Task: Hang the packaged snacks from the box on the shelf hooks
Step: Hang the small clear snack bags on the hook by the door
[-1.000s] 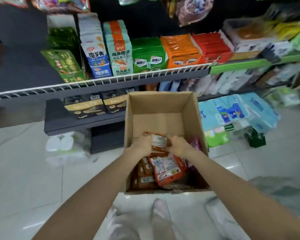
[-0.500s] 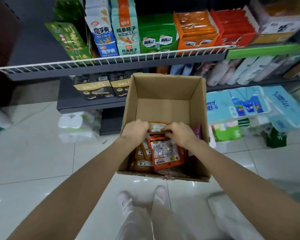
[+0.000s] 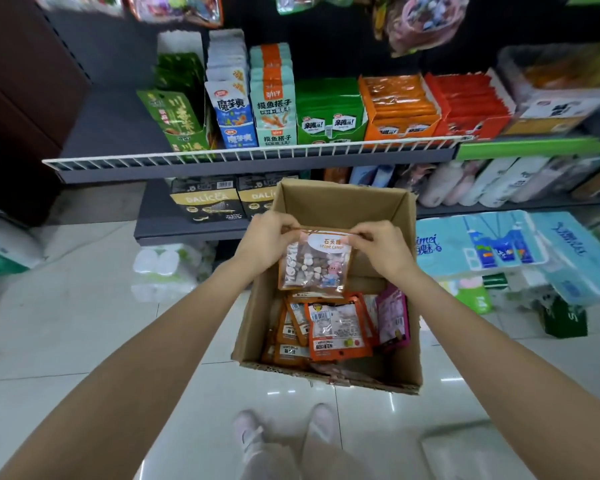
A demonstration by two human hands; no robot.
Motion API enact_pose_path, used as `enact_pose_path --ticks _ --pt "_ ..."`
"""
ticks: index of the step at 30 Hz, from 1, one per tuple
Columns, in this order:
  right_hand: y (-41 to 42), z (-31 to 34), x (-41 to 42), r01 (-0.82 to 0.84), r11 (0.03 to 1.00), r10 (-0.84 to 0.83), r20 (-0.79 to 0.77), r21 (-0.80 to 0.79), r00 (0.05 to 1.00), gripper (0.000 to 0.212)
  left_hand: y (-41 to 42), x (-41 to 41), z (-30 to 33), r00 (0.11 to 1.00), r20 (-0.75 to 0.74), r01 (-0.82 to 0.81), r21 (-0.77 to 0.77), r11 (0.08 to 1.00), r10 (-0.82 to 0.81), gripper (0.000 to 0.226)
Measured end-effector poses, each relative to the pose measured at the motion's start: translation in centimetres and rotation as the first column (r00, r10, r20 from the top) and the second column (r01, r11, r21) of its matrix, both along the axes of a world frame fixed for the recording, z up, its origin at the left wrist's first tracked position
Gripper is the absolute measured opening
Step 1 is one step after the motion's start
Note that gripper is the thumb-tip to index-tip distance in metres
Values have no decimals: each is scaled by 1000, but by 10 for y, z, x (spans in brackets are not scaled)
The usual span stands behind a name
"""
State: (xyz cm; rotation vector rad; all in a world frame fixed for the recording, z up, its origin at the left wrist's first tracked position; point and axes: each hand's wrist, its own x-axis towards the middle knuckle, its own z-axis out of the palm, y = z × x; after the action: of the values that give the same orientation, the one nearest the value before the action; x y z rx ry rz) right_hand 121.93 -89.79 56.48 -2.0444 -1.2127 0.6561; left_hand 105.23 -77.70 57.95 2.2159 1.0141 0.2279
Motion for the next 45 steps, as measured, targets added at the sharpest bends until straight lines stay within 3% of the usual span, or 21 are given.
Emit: enact_pose_path --ticks 6,9,12,16,18,20,24,28,34,38,40,45 --pt "16 39 -1 21 987 -4 -104 161 995 13 12 -1 36 981 187 -42 -13 999 44 13" --pt "29 68 -8 11 977 16 -123 212 992 25 19 -6 58 943 298 -140 -57 988 151 12" --pt "50 97 -22 -2 965 35 -120 261 992 33 31 -19 84 853 423 -246 -193 950 307 14" --pt "84 133 -51 55 948 47 -308 313 950 8 52 -51 123 696 552 -349 -301 888 460 8" --pt "106 149 -69 50 937 71 -328 345 942 30 66 -73 140 658 587 -404 -253 879 472 6" --pt "127 164 -91 16 936 109 -334 351 936 42 84 -100 152 679 566 -469 -157 869 468 5" --pt "172 188 -145 -43 936 162 -317 350 934 20 124 -159 172 735 495 -556 46 830 464 15" --pt "235 200 -197 -105 905 206 -209 413 956 38 178 -214 187 726 493 -611 142 779 480 14" --pt "326 218 -266 -104 865 154 -64 490 986 15 260 -281 209 798 437 -568 316 760 414 14" --pt "374 230 -292 -58 845 59 16 532 998 21 304 -311 220 775 435 -612 337 716 457 12" --pt "393 236 -301 -12 841 23 -14 541 1000 14 319 -321 226 760 451 -632 343 695 468 14" --pt "428 248 -312 59 829 -41 -44 557 998 19 345 -333 234 750 476 -648 390 655 459 14"
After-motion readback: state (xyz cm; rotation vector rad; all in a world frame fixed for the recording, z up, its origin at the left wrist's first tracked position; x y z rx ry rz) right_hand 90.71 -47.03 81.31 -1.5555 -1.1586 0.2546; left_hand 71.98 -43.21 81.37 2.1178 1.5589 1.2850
